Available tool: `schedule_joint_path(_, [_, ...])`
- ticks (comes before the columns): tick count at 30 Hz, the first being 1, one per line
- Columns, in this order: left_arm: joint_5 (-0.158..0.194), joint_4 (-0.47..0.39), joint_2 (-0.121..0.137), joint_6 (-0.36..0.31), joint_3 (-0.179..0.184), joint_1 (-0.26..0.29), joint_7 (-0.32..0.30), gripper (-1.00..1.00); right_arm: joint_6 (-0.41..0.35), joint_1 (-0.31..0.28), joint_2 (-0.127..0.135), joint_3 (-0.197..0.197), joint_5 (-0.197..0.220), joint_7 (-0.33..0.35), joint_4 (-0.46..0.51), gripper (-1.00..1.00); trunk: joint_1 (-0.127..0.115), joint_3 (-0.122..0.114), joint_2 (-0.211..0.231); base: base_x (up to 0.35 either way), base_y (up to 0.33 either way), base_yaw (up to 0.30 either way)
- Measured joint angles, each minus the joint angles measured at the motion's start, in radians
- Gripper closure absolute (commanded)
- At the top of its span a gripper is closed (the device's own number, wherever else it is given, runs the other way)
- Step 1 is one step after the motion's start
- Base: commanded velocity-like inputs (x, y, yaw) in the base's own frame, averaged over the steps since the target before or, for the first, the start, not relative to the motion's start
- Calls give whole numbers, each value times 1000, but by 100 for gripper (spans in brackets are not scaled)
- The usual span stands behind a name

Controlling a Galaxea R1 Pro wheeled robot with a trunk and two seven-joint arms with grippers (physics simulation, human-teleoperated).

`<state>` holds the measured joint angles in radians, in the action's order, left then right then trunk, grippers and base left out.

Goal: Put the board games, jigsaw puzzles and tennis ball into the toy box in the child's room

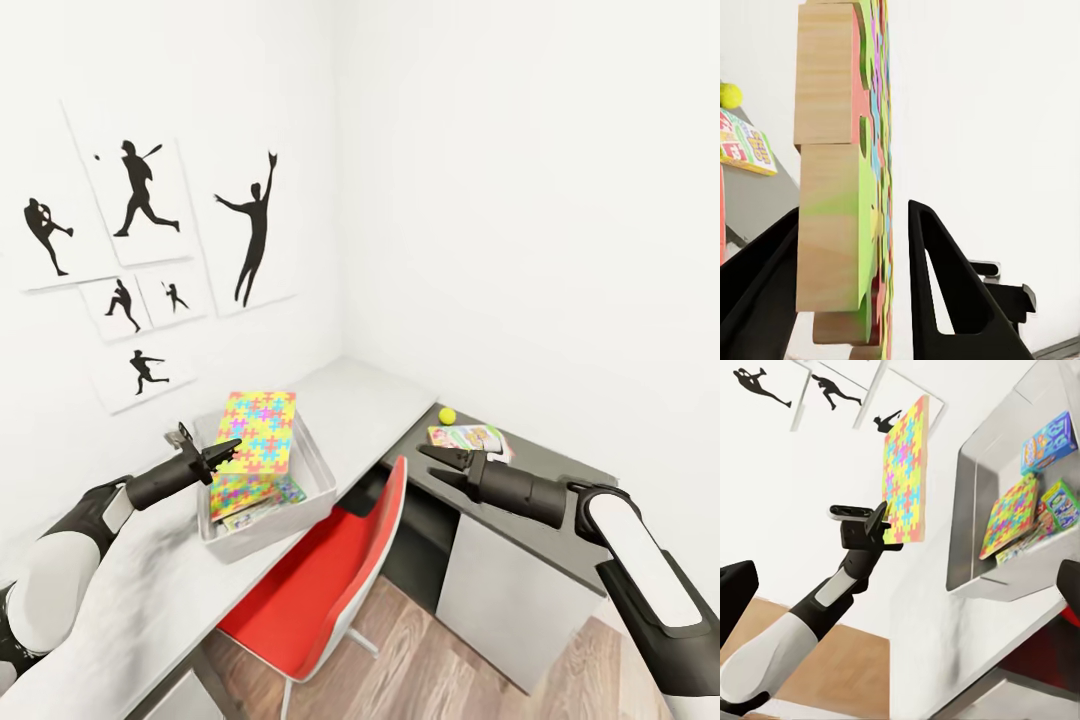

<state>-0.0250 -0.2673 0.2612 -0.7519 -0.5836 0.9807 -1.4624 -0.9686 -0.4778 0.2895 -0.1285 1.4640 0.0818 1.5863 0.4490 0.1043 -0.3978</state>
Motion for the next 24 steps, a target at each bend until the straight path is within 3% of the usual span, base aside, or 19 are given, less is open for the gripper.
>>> schedule_joint_path(10, [1, 0, 2, 0, -1, -2, 1, 100, 0, 0, 0, 0, 0, 0, 1, -100, 0, -7, 0, 41, -151, 239])
schedule_joint_path(24, [0, 2, 2, 0, -2, -3, 4, 100, -1, 1, 0, 0, 1, 5, 2, -100, 0, -8, 0, 38, -179, 18])
